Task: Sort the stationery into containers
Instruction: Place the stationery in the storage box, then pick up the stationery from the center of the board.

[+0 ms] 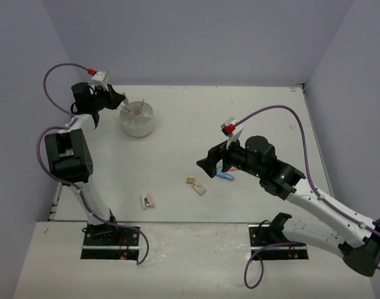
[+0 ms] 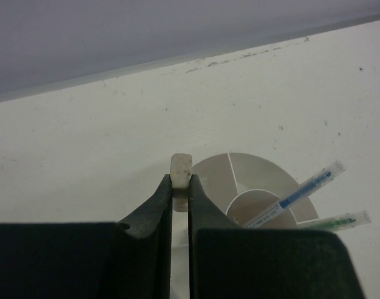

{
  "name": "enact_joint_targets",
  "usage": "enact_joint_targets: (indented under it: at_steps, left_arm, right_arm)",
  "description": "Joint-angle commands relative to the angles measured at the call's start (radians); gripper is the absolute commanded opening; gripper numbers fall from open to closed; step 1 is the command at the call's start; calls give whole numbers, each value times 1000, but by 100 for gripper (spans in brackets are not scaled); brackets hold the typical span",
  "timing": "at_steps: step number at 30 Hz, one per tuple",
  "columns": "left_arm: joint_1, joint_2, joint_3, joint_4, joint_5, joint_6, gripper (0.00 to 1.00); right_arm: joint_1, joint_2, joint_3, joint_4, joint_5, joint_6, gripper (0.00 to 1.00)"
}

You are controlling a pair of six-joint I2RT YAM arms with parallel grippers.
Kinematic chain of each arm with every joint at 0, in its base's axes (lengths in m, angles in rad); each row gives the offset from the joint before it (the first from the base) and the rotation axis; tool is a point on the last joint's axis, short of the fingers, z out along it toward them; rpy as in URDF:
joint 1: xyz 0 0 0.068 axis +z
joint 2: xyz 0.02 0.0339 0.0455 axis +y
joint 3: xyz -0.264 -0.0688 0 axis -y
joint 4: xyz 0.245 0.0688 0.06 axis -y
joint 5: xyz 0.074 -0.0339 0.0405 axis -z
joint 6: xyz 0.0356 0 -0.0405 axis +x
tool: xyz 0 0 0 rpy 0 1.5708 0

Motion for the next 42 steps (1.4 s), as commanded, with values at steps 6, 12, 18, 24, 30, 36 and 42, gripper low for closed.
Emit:
enact_joint_targets:
  at_steps: [6,12,18,24,30,36,42]
  left_arm:
    - [4,12,-2,-1,9,43,14]
    - [4,12,-25,26,33,24,28]
    - [4,-5,-6,14,-3,-4,53]
    - [7,-86,54,-13,-121,-103,68]
    - [71,-191,219,-175,-212,-390,100]
    - [158,-390,159,-421,-234,-735,100]
    - [31,-784,-204,-259,-243,-771,100]
  right_arm:
    - [-1,-1,16,19,-16,-18,99]
    - [0,2,17,19,-19,-19,99]
    - [0,13,19,17,-22,-10,99]
    - [0,74,38,4,-53,-23,99]
    - [0,308,135,-104,10,-55,97]
    - [5,578,275,-203,39,-81,84]
    - [97,820,402,-343,139,-233,73]
